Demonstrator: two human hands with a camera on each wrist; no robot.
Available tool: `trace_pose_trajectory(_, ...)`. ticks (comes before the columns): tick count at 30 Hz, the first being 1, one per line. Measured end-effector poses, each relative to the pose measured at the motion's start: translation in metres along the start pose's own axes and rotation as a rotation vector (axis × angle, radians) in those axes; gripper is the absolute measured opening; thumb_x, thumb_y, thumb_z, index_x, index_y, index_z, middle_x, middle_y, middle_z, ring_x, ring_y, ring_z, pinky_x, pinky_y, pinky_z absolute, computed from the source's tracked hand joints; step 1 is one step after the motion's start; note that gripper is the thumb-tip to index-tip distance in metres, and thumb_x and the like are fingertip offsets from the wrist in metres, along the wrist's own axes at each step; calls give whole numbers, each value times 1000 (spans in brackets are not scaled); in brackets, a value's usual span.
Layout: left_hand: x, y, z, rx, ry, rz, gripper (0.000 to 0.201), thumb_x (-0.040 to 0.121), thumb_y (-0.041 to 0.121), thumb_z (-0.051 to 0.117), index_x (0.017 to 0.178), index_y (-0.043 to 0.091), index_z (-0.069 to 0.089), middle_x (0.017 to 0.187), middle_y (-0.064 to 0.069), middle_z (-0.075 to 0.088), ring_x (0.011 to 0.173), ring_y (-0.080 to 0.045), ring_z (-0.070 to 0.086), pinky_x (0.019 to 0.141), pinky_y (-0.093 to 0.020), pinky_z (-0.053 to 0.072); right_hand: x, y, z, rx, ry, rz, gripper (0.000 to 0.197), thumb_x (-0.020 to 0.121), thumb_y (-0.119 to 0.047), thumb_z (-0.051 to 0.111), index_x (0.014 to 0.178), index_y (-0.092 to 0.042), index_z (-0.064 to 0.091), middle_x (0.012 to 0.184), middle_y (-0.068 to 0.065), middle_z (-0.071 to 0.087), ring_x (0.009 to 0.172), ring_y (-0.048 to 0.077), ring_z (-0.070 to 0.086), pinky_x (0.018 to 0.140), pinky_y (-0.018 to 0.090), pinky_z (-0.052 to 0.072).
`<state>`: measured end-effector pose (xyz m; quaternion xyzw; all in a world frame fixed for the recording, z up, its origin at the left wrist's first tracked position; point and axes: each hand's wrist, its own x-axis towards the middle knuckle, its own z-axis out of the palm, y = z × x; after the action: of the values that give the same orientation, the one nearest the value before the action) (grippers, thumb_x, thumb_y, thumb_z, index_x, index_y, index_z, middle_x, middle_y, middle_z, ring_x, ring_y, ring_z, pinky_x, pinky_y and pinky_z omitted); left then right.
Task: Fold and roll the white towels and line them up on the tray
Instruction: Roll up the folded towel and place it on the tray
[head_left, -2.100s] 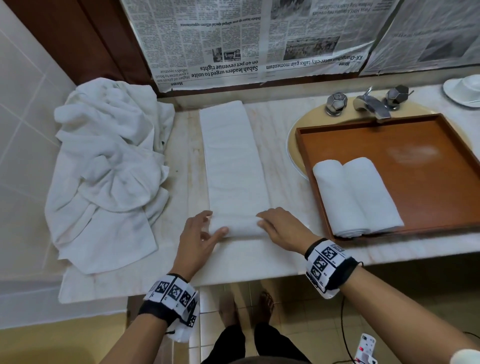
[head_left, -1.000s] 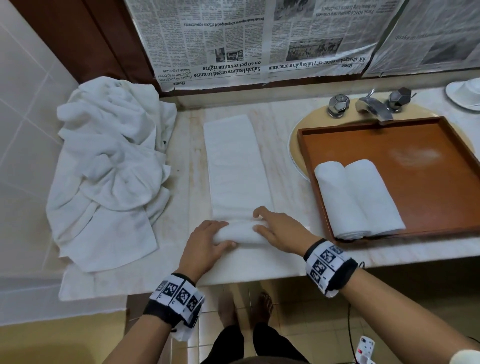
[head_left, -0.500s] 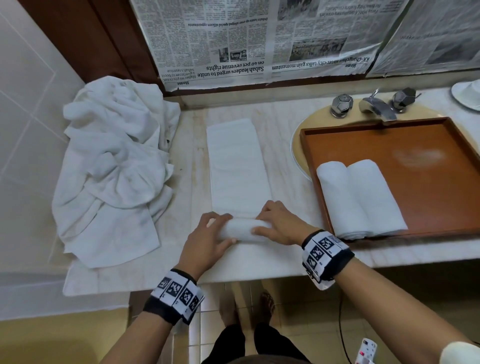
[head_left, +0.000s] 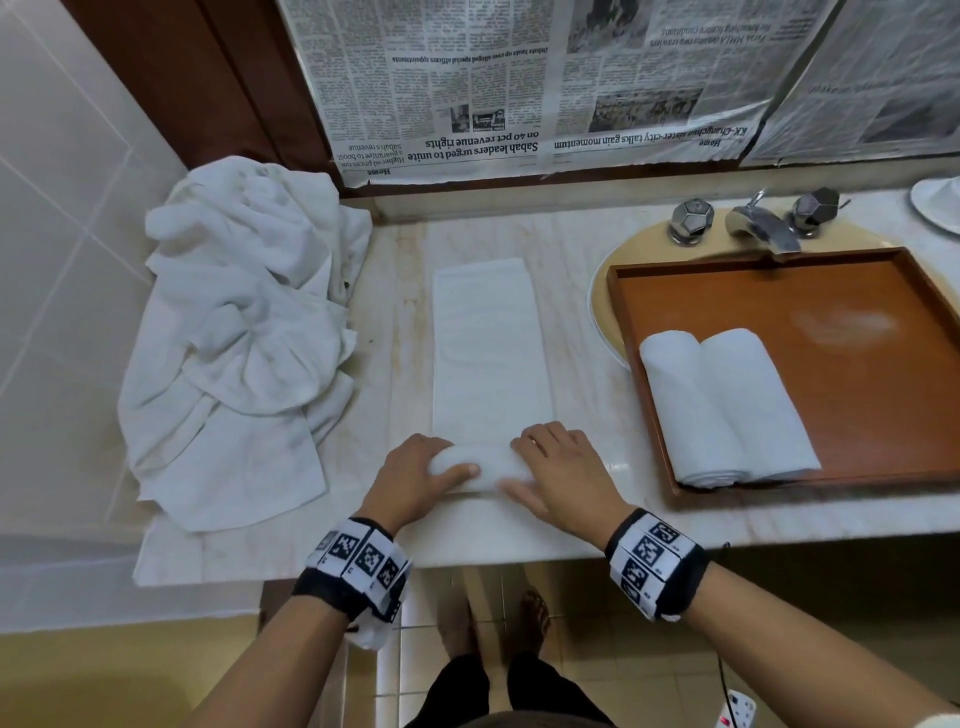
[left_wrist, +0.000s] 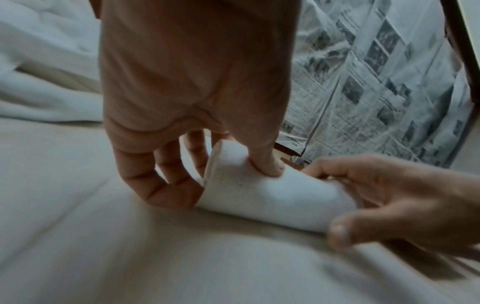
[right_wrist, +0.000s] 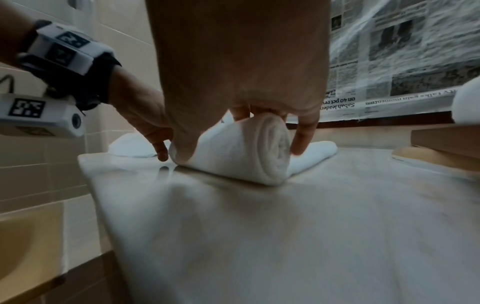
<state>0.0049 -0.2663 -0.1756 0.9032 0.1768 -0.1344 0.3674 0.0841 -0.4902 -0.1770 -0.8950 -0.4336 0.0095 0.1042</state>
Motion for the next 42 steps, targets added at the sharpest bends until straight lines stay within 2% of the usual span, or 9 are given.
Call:
trace_pose_trajectory(3, 0, 3, -1, -41, 16, -24, 61, 68, 84, 53, 101, 35, 68, 100, 10, 62, 98, -14, 59, 80, -26, 41, -6, 5, 2, 60, -146, 19, 60, 81, -51, 65, 126, -12, 58, 121, 6, 58, 107, 28, 56, 81, 42, 50)
trace_pose_trajectory(6, -8, 5, 4, 35, 77, 0, 60, 81, 72, 62, 130, 37, 56, 129, 10, 50, 117, -14, 51, 90, -32, 45, 5, 10, -5, 270, -228, 106, 57, 87, -36, 67, 137, -15, 53, 131, 4, 49, 120, 24, 44, 96, 39, 43)
trace_pose_trajectory(9, -19, 8, 14, 135, 128, 138, 67, 82, 63, 67, 141, 45, 42, 141, 17, 35, 121, -15, 39, 85, -34, 48, 18, 10, -13, 418, -291, 245, 53, 86, -35, 67, 134, -15, 57, 125, 2, 42, 119, 20, 37, 102, 36, 40)
trace_pose_trajectory(14, -5, 0, 9, 50, 9, 73, 66, 77, 73, 65, 135, 47, 51, 134, 15, 49, 123, -13, 46, 99, -40, 46, 31, 20, -16, 624, -483, 414, 42, 87, -34, 66, 126, -19, 61, 121, 2, 45, 122, 21, 39, 96, 29, 33)
trace_pose_trajectory(20, 14, 8, -11, -71, -64, 43, 48, 80, 60, 73, 119, 33, 65, 119, 9, 55, 113, -10, 53, 88, -22, 38, 3, 15, -8, 236, -24, 128, 59, 89, -51, 51, 134, -12, 52, 129, 10, 50, 118, 29, 47, 91, 41, 52)
trace_pose_trajectory(24, 15, 8, -10, -4, -66, -7, 60, 86, 64, 63, 135, 30, 56, 131, 5, 45, 117, -13, 50, 93, -25, 36, 4, 16, -2, 246, -53, 133, 57, 84, -40, 72, 129, -9, 56, 124, 10, 52, 114, 31, 48, 86, 45, 54)
trace_pose_trajectory(30, -7, 0, 0, 24, 65, 114, 70, 81, 65, 67, 141, 40, 42, 139, 12, 37, 114, -9, 50, 93, -33, 47, 21, 29, -16, 429, -230, 218, 54, 89, -54, 65, 128, -16, 58, 121, 1, 56, 112, 20, 49, 88, 25, 34)
trace_pose_trajectory(36, 0, 3, -15, 9, -68, 69, 53, 79, 67, 69, 123, 41, 58, 107, 9, 55, 97, -9, 55, 79, -24, 40, 17, 33, -27, 527, -297, 352, 51, 92, -58, 58, 132, -27, 51, 125, 2, 62, 115, 22, 56, 97, 36, 45)
trace_pose_trajectory(42, 14, 11, -22, -17, -185, -43, 48, 74, 71, 70, 99, 31, 68, 94, 12, 66, 89, -5, 61, 74, -22, 47, 1, 9, -15, 141, -89, 57, 48, 93, -45, 53, 129, -13, 55, 127, 7, 56, 114, 30, 53, 81, 44, 54)
